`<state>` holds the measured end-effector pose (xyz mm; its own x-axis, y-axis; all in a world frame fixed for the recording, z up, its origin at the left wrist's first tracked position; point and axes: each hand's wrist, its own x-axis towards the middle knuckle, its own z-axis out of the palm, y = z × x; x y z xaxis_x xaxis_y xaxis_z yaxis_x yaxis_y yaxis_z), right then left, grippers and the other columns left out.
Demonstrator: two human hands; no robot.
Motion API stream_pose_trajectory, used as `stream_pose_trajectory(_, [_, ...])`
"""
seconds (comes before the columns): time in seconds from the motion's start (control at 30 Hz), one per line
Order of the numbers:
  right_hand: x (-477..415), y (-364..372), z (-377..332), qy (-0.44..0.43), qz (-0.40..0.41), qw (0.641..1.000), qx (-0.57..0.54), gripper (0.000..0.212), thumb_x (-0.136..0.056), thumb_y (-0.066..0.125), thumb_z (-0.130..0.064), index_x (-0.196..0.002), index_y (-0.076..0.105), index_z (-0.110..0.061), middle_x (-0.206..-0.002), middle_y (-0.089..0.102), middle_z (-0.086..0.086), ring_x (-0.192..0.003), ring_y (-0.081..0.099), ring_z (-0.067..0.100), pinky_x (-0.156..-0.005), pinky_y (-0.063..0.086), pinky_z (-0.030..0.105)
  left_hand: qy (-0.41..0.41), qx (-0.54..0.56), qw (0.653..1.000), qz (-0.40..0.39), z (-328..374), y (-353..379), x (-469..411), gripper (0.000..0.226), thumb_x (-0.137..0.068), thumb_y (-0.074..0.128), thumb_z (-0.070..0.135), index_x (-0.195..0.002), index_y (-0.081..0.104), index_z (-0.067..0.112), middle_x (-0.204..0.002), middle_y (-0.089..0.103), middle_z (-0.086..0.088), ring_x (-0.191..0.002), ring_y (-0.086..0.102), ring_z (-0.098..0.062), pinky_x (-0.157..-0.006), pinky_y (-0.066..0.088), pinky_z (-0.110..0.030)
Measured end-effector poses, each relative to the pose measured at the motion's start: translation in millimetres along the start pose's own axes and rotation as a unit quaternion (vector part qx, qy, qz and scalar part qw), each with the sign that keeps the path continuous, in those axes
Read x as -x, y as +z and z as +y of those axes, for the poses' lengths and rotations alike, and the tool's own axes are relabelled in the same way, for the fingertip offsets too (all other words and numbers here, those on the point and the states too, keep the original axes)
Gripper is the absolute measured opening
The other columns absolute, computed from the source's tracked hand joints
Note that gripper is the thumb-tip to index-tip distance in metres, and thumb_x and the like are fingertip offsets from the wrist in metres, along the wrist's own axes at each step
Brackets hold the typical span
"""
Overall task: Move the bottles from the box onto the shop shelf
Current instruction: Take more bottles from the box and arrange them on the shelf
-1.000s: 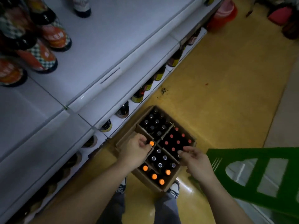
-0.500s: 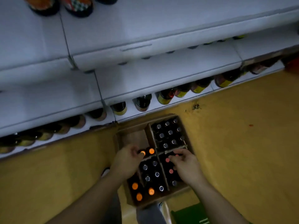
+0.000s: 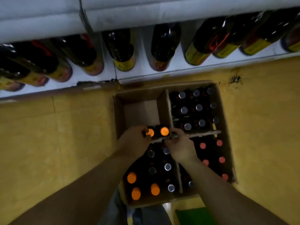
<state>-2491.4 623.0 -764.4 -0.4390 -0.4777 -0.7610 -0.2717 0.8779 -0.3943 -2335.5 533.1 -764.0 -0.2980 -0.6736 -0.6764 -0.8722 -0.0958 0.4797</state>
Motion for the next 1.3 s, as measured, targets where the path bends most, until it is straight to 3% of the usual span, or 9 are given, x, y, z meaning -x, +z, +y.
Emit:
stream_pose_trajectory(0.17, [-42.3,37.5,13.8,-0.064,0.031,0.993,0.097,0.054,-0.092,0.066,-0.021,-0.140,0.044,-0.033,-0.111,0.068,0.006,-0.093,0.067,0.028,-0.072,0.055,0.037,0.028,-0.108,0.992,-0.054,-27.7,42.5,-39.6,0.056,-0.091,0.063,0.052,-0.143,0.044,0.046,-0.139,0.053,0.000,-0.123,0.057,-0.031,-0.097,0.052,-0.048])
stream_pose_trajectory(0.27, [-56.7,46.0,14.0,-0.093,0.040,0.986,0.134,0.055,-0.091,0.067,-0.021,-0.141,0.045,-0.030,-0.123,0.062,0.009,-0.105,0.065,0.032,-0.081,0.056,0.040,0.061,-0.171,0.982,-0.054,-31.2,59.4,-54.0,0.058,-0.095,0.060,0.043,-0.147,0.036,0.042,-0.140,0.050,-0.003,-0.122,0.056,-0.032,-0.092,0.053,-0.047])
stream_pose_trajectory(0.37, [-68.5,50.7,15.9,-0.093,0.041,0.974,0.203,0.044,-0.095,0.064,-0.027,-0.135,0.047,-0.026,-0.122,0.063,0.009,-0.105,0.065,0.033,-0.073,0.051,0.036,0.089,-0.218,0.971,-0.041,-34.9,67.8,-63.4,0.054,-0.099,0.053,0.036,-0.149,0.032,0.038,-0.140,0.050,-0.004,-0.120,0.056,-0.032,-0.087,0.053,-0.045])
stream_pose_trajectory(0.5, [-74.6,54.8,16.5,-0.096,0.046,0.971,0.213,0.037,-0.096,0.064,-0.030,-0.128,0.049,-0.021,-0.115,0.065,0.009,-0.100,0.066,0.033,-0.070,0.049,0.035,0.109,-0.248,0.962,-0.033,-38.2,70.5,-68.3,0.053,-0.101,0.050,0.032,-0.149,0.030,0.036,-0.139,0.052,-0.006,-0.117,0.058,-0.033,-0.079,0.047,-0.040])
stream_pose_trajectory(0.67, [-73.7,54.2,14.3,-0.104,0.050,0.970,0.212,0.033,-0.094,0.066,-0.027,-0.122,0.051,-0.020,-0.109,0.069,0.007,-0.096,0.068,0.030,-0.066,0.046,0.032,0.119,-0.250,0.961,-0.028,-37.0,67.1,-72.4,0.049,-0.100,0.052,0.032,-0.147,0.036,0.034,-0.132,0.058,-0.004,-0.116,0.061,-0.032,-0.082,0.050,-0.041])
stream_pose_trajectory(0.9, [-59.8,44.8,9.6,-0.123,0.064,0.972,0.189,0.037,-0.091,0.071,-0.029,-0.122,0.052,-0.021,-0.116,0.065,0.006,-0.100,0.067,0.028,-0.074,0.054,0.037,0.131,-0.227,0.964,-0.052,-39.8,58.4,-67.6,0.047,-0.096,0.058,0.034,-0.140,0.042,0.029,-0.126,0.061,-0.006,-0.110,0.063,-0.032,-0.086,0.054,-0.042])
stream_pose_trajectory(1.13, [-33.9,25.6,0.6,-0.126,0.076,0.970,0.192,0.041,-0.091,0.072,-0.032,-0.126,0.053,-0.022,-0.113,0.066,0.005,-0.098,0.067,0.027,-0.076,0.058,0.041,0.136,-0.183,0.974,-0.013,-37.6,45.7,-41.4,0.044,-0.095,0.058,0.033,-0.137,0.045,0.031,-0.122,0.062,-0.001,-0.107,0.063,-0.028,-0.083,0.055,-0.042])
stream_pose_trajectory(1.3, [-14.6,10.2,-10.8,-0.123,0.070,0.968,0.207,0.039,-0.092,0.070,-0.035,-0.125,0.053,-0.024,-0.114,0.066,0.003,-0.099,0.067,0.026,-0.073,0.054,0.036,0.137,-0.150,0.979,0.012,-31.4,30.0,-19.7,0.035,-0.092,0.058,0.028,-0.127,0.052,0.028,-0.111,0.065,0.000,-0.096,0.066,-0.026,-0.078,0.058,-0.042])
